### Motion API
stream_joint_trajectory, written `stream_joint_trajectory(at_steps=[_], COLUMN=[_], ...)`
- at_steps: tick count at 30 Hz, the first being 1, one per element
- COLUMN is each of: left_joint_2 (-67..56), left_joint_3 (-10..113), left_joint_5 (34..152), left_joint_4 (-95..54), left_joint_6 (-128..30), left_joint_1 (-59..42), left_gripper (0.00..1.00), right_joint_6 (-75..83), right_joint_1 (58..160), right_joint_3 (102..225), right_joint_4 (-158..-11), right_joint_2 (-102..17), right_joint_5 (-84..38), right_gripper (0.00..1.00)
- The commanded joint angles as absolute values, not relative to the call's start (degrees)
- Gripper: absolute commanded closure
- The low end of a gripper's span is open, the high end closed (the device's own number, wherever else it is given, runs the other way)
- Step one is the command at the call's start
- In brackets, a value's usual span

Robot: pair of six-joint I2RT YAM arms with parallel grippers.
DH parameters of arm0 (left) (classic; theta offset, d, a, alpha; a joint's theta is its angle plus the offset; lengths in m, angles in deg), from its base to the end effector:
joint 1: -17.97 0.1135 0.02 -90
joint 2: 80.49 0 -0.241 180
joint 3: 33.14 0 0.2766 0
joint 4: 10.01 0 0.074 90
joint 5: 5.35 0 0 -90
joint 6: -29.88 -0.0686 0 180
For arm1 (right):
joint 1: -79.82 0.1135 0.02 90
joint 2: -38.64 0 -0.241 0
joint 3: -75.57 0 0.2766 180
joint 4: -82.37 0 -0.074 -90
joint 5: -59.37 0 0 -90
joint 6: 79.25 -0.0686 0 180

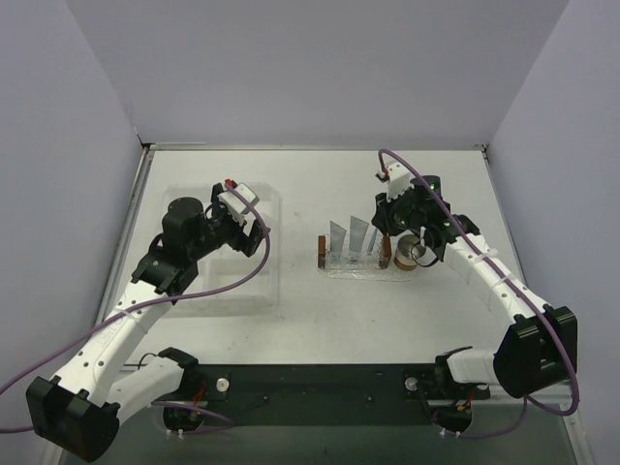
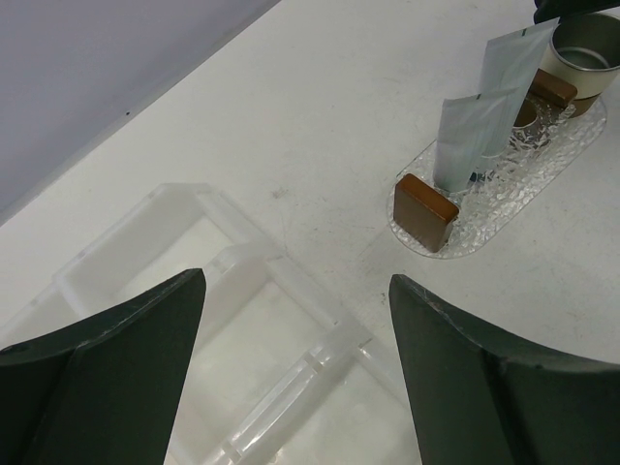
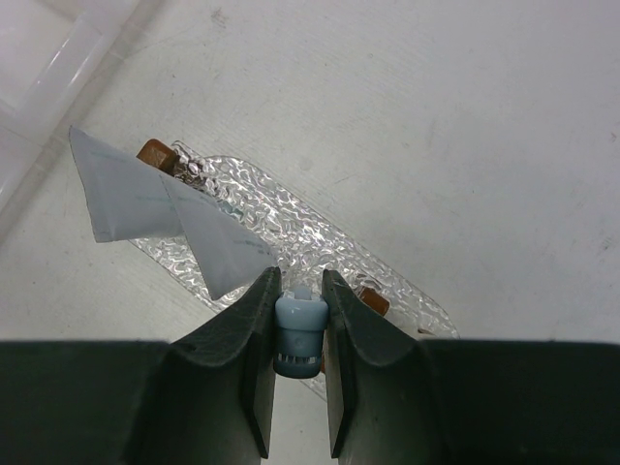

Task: Prepare toiletry sets of a toothbrush and toothpaste on the tray

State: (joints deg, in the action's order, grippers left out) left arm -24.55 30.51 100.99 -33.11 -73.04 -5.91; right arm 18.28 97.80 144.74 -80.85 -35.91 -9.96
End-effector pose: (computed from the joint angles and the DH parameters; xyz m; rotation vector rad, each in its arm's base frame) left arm 0.2610 -0.1366 0.3132 0.7699 1.6783 -0.3959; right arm 0.3341 0.1339 0.2677 -0.6625 1.8455 0.4726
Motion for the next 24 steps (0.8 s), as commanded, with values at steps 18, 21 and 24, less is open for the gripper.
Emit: stream_joint_trajectory(at_steps=[18,21,24], left_joint_2=[-25.38,-25.38,-25.47], left_joint_3=[30.37,30.02,29.84], left_joint_5=[101.97,102.05,102.05], left_joint_4=[-32.20,-32.03,-32.03], left_joint_6=[-73.83,-73.91,-73.92], left_joint_1=[-5.49,-5.49,-5.49], left_gripper=[0.12,0.12,0.12], right_joint_6=[19.27,19.45,19.45], right_joint_1=[98.54,98.63,98.80], right_joint_3=[144.17,144.00,144.08], right_joint_4=[-82.11,-81.93,-81.84], right_joint_2=[-37.12,-37.39,-37.65], right_joint_5=[-9.71,-9.97,-10.06], right_gripper=[1.00,1.00,1.00])
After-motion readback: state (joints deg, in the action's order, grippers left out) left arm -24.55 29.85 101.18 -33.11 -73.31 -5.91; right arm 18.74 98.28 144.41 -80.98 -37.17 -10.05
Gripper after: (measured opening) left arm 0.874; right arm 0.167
